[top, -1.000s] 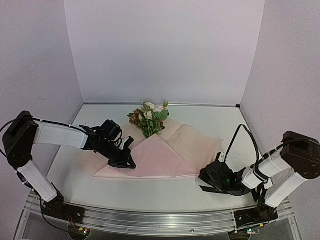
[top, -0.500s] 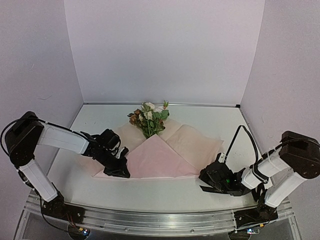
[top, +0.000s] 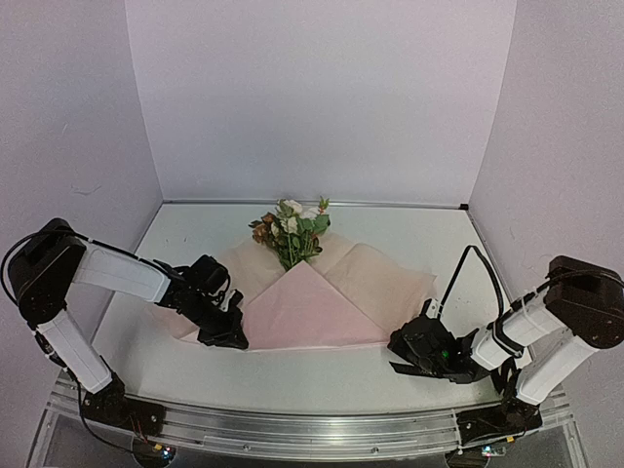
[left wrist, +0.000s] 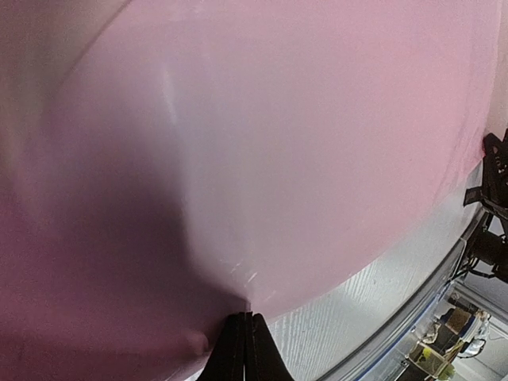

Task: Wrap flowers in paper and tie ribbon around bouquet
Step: Press the fold line of the 1/4-folded wrapping paper.

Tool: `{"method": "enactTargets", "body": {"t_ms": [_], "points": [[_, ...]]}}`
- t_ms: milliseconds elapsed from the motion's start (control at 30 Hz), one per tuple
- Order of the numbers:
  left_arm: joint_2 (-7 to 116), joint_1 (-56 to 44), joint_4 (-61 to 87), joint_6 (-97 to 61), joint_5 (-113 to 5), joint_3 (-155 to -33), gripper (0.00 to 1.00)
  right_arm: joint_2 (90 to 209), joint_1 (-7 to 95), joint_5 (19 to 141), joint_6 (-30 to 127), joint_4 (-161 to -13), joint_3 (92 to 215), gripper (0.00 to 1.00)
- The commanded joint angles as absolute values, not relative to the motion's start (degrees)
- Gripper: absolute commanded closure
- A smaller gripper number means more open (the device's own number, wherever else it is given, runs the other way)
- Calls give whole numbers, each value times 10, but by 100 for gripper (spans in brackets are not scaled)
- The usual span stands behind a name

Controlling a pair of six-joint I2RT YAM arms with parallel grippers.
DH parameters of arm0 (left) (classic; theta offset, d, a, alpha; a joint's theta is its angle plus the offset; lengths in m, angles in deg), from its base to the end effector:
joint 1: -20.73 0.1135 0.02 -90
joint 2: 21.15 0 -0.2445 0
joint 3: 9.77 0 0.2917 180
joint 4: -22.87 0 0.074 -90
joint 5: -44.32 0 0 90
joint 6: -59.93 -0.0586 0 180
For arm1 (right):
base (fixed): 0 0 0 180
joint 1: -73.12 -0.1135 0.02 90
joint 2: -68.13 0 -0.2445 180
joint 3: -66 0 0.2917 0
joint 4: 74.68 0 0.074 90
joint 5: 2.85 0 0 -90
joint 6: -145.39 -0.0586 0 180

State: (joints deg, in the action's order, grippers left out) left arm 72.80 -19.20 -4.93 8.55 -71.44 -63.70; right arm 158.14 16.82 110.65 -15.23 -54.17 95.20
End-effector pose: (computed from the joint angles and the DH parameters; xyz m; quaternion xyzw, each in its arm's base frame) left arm 0.2199 -0.2173 0.0524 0.0538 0.9561 -0.2880 0.0067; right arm 0.1635 0.2031 0.0207 0.1956 0.8708 0.2855 0.3492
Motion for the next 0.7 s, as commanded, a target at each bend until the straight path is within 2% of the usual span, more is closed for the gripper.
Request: {"method": "enactTargets", "body": {"t_ms": [0,433,667], "points": [[701,-160,-114,108,-629,-598,97,1579,170,1127,-157,-553,941,100],[655,-99,-233,188,-516,-571,97,1574,170,1131,-162,-553,934,100],[623,-99,-237,214,-509,-580,96,1561,170,1132,-154,-553,929,100]]}}
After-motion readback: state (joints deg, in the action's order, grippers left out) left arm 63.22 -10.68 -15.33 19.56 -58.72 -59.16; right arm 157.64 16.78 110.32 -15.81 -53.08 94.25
